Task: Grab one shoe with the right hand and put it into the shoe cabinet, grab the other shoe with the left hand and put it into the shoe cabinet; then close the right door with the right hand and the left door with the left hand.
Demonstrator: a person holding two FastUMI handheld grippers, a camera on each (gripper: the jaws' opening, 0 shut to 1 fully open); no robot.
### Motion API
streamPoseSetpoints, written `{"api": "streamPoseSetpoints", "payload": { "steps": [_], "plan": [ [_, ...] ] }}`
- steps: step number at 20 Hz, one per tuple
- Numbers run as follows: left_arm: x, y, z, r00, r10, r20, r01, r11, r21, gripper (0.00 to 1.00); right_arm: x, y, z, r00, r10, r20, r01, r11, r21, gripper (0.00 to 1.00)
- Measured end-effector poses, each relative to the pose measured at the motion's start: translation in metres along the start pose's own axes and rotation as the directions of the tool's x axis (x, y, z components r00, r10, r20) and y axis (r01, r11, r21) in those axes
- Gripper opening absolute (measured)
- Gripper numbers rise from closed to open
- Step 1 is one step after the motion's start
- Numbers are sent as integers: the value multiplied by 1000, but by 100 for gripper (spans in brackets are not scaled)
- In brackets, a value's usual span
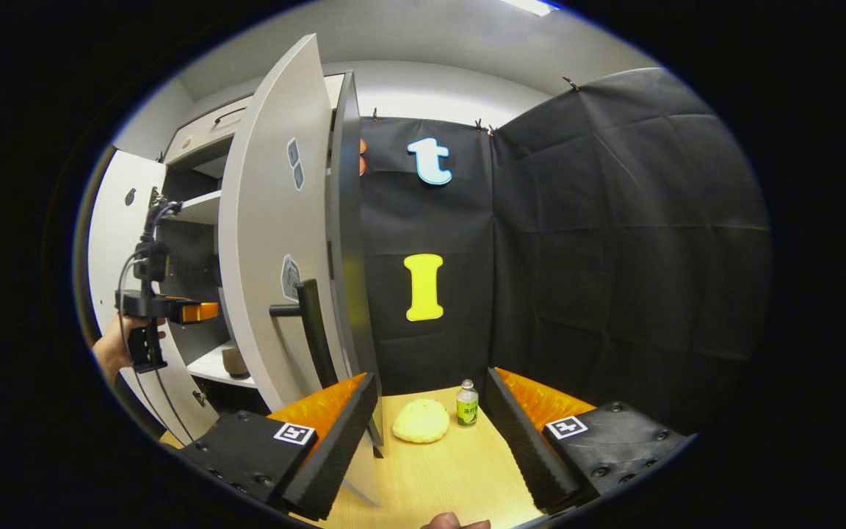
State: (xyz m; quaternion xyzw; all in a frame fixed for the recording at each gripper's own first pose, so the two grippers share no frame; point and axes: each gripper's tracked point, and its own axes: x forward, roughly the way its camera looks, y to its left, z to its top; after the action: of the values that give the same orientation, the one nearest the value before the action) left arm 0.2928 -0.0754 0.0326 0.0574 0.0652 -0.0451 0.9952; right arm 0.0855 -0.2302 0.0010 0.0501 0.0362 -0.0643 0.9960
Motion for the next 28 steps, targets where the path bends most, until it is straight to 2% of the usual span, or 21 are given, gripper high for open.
{"api": "streamPoseSetpoints", "payload": {
  "steps": [4, 7, 8, 10, 16, 18, 24, 28],
  "plan": [
    [-69, -4, -6, 998, -38, 43, 41, 997, -58, 100, 17, 4, 3, 1000, 11, -10, -10, 1000, 26, 98],
    [-111, 7, -24, 999, -20, 47, 25, 994, -110, 100, 19, 12, 6, 1000, 26, -7, -26, 998, 53, 98],
    [-124, 13, -31, 999, -8, 43, 13, 992, -124, 96, 19, 15, 7, 1000, 30, -3, -30, 998, 53, 98],
    [-142, 23, -47, 1000, 14, 21, -11, 990, -143, 96, 18, 18, 8, 1000, 21, 4, -21, 999, 33, 98],
    [-198, 49, -60, 998, 31, 54, -25, 994, -103, 97, 14, 21, 10, 1000, -3, 22, 3, 1000, 6, 98],
    [-214, 55, -62, 998, 27, 63, -20, 993, -119, 96, 11, 25, 9, 1000, -11, 27, 11, 1000, 1, 98],
    [-246, 62, -69, 997, 36, 68, -30, 996, -87, 96, -2, 80, 2, 999, 38, 33, -38, 999, 5, 98],
    [-260, 73, -72, 997, 47, 63, -40, 993, -107, 96, -3, 123, -5, 995, 95, 24, -96, 995, 17, 98]
  ]
}}
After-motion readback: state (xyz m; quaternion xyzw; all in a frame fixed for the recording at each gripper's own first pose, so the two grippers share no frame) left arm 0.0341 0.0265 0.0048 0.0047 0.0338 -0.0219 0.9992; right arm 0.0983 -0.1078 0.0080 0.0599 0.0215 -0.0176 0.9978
